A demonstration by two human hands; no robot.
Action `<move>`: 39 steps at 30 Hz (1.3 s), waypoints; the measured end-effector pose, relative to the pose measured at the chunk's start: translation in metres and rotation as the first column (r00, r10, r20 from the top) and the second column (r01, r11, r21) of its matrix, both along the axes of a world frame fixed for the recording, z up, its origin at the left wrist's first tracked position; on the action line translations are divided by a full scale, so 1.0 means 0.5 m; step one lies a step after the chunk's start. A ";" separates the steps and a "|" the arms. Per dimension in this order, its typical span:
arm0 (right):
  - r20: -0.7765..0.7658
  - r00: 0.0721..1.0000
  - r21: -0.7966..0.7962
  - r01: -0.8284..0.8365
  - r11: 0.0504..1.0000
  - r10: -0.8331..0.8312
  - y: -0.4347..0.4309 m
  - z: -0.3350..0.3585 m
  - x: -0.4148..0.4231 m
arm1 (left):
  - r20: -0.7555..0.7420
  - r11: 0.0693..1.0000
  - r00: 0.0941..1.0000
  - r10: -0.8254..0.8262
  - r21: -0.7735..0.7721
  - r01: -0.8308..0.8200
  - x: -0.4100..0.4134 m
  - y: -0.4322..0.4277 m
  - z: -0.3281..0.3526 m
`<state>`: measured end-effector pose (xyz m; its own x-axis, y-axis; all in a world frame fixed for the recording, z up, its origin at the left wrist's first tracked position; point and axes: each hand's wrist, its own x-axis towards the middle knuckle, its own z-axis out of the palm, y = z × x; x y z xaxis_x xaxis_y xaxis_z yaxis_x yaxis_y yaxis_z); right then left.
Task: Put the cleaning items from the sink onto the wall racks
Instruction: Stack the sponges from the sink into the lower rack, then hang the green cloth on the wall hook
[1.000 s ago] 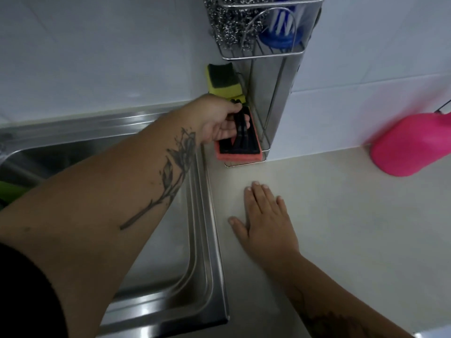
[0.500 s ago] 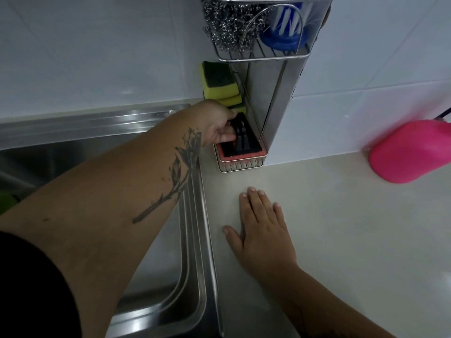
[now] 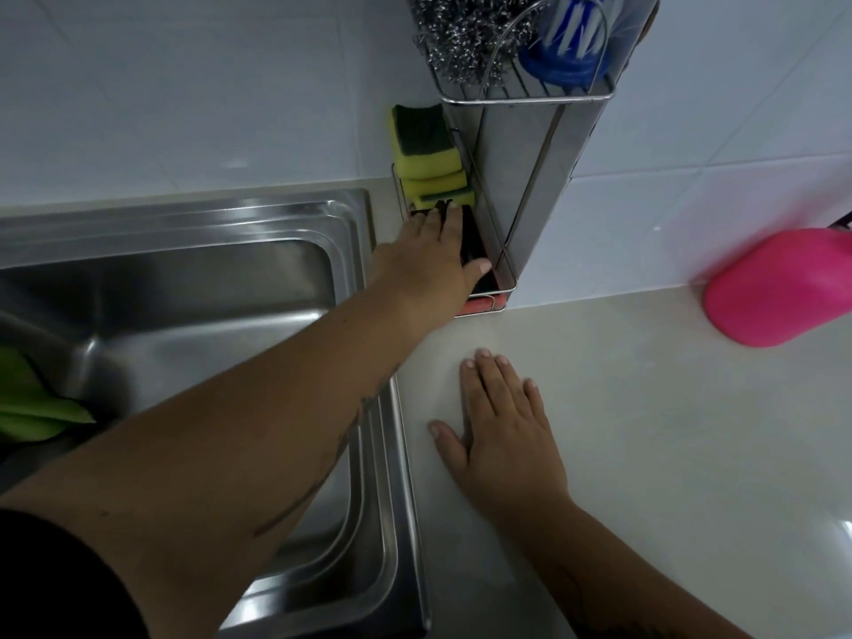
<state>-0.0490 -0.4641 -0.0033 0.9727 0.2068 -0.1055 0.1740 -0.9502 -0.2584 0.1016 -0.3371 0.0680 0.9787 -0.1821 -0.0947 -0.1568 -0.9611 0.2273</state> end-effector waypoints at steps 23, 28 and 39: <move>-0.371 0.873 -0.149 -0.392 0.908 0.316 0.583 0.244 0.084 | -0.429 0.903 0.895 0.125 -0.325 -0.282 -0.334 0.723 0.061; -0.327 0.822 -0.104 -0.523 0.846 0.467 0.863 0.255 0.083 | -0.452 0.762 0.830 0.327 -0.394 -0.514 -0.422 0.959 0.046; -0.242 0.745 -0.176 -0.664 0.727 0.622 1.152 0.115 0.092 | -0.841 -0.430 0.422 0.340 -0.537 -0.725 -0.507 1.130 -0.135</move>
<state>-0.0029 0.1118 0.0541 0.5802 0.7241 -0.3728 0.7431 -0.6581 -0.1217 -0.1518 0.2280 0.0003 0.5963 0.3314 -0.7312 0.5075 0.5501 0.6632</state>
